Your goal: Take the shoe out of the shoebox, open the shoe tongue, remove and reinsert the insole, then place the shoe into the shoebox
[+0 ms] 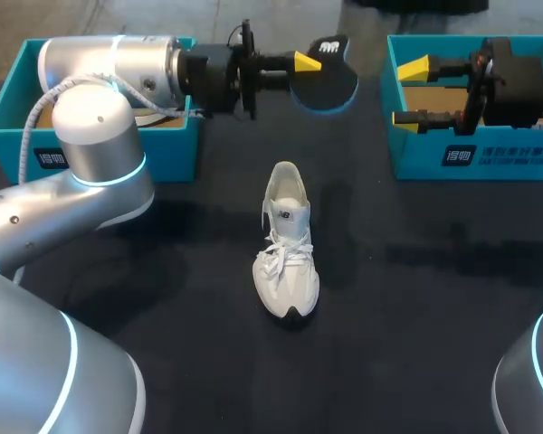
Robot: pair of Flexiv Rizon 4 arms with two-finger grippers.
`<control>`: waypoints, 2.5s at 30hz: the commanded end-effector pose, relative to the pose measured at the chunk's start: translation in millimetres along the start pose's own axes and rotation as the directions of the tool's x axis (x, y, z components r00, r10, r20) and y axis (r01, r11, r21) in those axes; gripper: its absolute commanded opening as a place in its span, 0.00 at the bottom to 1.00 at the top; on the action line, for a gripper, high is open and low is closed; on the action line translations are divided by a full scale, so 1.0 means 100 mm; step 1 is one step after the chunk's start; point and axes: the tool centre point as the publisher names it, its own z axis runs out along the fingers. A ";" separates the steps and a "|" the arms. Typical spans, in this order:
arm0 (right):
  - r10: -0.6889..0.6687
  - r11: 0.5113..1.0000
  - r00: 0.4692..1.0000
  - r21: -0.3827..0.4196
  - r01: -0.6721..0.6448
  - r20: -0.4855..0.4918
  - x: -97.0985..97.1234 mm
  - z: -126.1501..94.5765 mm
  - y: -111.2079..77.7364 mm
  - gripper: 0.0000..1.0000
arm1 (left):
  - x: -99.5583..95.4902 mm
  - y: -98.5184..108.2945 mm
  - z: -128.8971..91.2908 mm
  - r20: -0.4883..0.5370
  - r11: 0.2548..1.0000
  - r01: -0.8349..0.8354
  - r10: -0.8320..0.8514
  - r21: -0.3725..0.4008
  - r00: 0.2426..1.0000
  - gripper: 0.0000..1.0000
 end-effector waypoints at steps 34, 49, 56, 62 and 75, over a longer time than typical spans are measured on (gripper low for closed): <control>0.101 0.991 0.990 0.081 -0.110 0.097 0.23 0.45 0.21 1.00 | 0.03 0.01 0.01 0.014 0.958 -0.286 0.286 -0.003 0.958 0.00; 0.123 0.982 0.987 0.130 -0.135 0.101 0.23 0.77 0.18 0.83 | 0.03 0.01 0.01 0.014 0.958 -0.286 0.286 -0.003 0.958 0.00; 0.136 0.977 0.985 0.150 -0.152 0.107 0.20 0.87 0.12 0.79 | 0.03 0.01 0.01 0.014 0.958 -0.286 0.286 -0.003 0.958 0.00; 0.142 0.977 0.984 0.147 -0.156 0.103 0.17 0.90 0.11 0.47 | 0.03 0.01 0.01 0.014 0.958 -0.286 0.286 -0.003 0.958 0.00; 0.156 0.975 0.986 0.150 -0.164 0.065 0.09 1.01 0.06 0.24 | 0.03 0.01 0.01 0.014 0.958 -0.286 0.286 -0.003 0.958 0.00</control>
